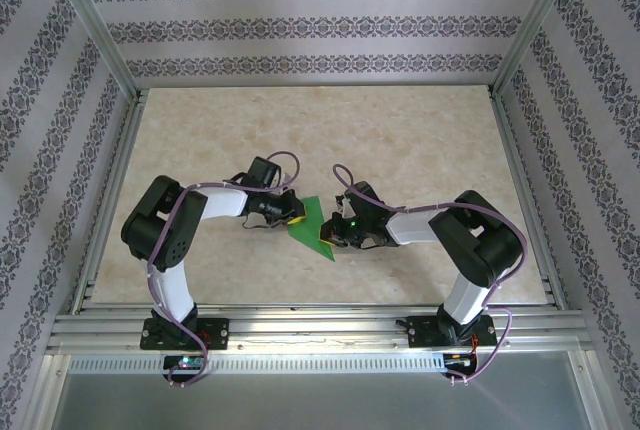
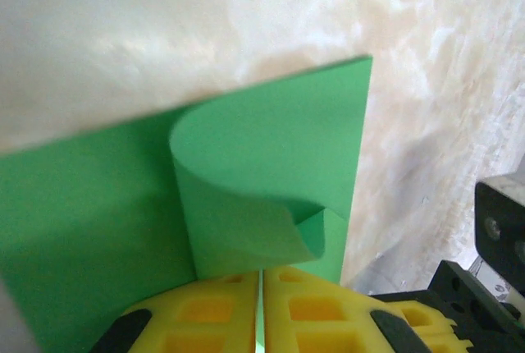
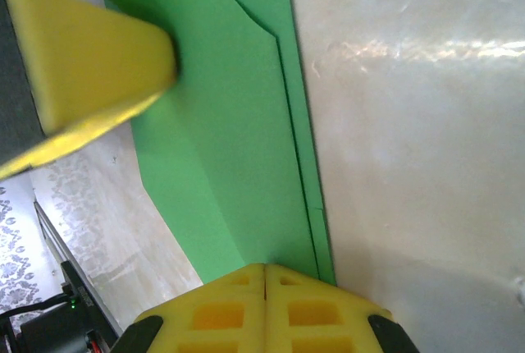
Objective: Fold a paper plane with a square sheet of paper (pick it up from the middle)
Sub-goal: Fourth fold the wing at the center of the table.
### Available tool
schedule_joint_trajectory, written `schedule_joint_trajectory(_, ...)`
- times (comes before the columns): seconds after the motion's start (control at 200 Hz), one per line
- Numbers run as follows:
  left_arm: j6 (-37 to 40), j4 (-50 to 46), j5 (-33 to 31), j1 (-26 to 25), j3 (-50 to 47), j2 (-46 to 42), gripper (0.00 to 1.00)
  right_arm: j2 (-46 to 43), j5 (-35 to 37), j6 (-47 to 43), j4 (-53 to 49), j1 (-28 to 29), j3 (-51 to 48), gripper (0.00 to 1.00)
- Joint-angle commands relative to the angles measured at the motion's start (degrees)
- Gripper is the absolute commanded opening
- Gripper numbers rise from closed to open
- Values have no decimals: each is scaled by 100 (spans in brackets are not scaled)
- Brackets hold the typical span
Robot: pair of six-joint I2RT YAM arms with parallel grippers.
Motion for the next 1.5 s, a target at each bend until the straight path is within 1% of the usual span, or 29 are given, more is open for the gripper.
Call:
schedule_joint_trajectory(0.0,346,-448,-362,389,153,213,10,245,315,-177,-1056,-6,-319,0)
schedule_joint_trajectory(0.135,508,-637,-331,680,345,309,10,245,314,-186,-1059,-10,-311,0)
schedule_joint_trajectory(0.33,767,-1052,-386,943,669,376,10,236,279,-212,-1078,-6,-294,0)
schedule_joint_trajectory(0.44,790,-1150,-260,951,803,273,10,236,253,-234,-1097,-6,-269,0)
schedule_joint_trajectory(0.54,670,-1063,-109,950,768,-16,10,236,253,-231,-1100,-7,-267,0)
schedule_joint_trajectory(0.659,463,-803,22,826,593,-413,10,234,258,-228,-1105,-6,-258,0)
schedule_joint_trajectory(0.774,299,-493,204,530,441,-565,10,220,275,-221,-1101,-6,-274,0)
schedule_joint_trajectory(0.959,5,38,361,119,277,-210,10,220,273,-222,-1108,-6,-283,0)
schedule_joint_trajectory(1.034,-184,358,432,98,189,-42,10,234,277,-212,-1097,-14,-278,0)
schedule_joint_trajectory(1.099,-53,185,230,116,225,35,10,253,249,-231,-1108,-13,-259,0)
schedule_joint_trajectory(1.184,197,-112,43,202,303,130,10,249,237,-238,-1123,-7,-245,0)
schedule_joint_trajectory(1.319,288,4,76,535,243,336,11,227,236,-256,-1138,-19,-258,0)
schedule_joint_trajectory(1.404,420,-183,148,726,372,476,11,227,231,-282,-1157,-26,-249,0)
schedule_joint_trajectory(1.494,522,-249,118,943,395,432,12,219,235,-285,-1156,-24,-275,0)
